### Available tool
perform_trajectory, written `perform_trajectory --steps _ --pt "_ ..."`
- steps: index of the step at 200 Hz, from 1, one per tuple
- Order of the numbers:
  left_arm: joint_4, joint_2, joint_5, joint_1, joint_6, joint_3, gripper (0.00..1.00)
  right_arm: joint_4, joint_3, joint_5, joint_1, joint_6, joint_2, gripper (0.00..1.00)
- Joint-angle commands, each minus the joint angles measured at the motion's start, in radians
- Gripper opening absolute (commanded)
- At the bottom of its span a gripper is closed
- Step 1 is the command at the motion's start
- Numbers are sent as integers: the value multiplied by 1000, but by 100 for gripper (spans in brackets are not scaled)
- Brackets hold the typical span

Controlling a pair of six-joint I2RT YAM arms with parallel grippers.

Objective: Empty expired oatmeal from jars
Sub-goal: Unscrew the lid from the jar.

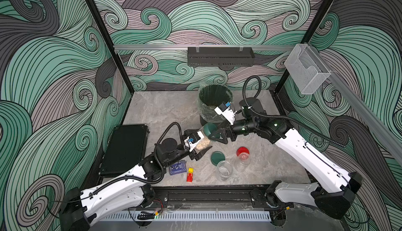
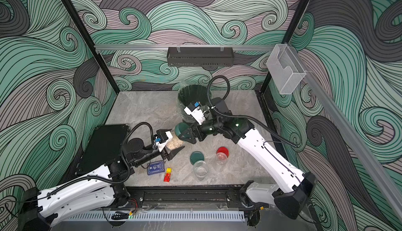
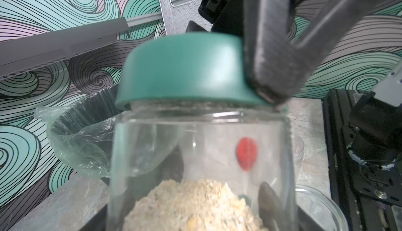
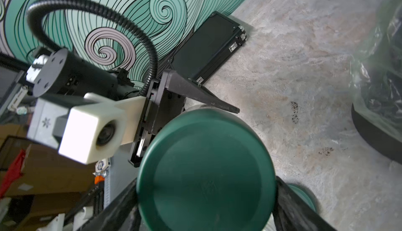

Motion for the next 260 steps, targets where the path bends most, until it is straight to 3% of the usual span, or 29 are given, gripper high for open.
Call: perform_trajectory --steps 1,33,102,125,140,181,260 --pt "73 20 108 -2 -66 69 26 51 35 -243 24 -331 -18 75" --pt "107 -6 118 -2 -76 49 26 37 26 -215 21 -393 -30 99" --pt "163 -72 95 -2 -85 -2 26 40 117 -77 7 -41 -18 99" --pt "169 -77 84 -1 -76 -5 26 29 173 40 7 185 -15 99" --pt "172 -80 74 0 -68 -5 26 -47 212 119 7 261 -15 97" --pt "157 -103 66 0 -62 -6 27 -292 259 202 11 241 -17 97" --pt "140 -86 79 -2 -59 9 27 -244 229 158 98 246 3 99"
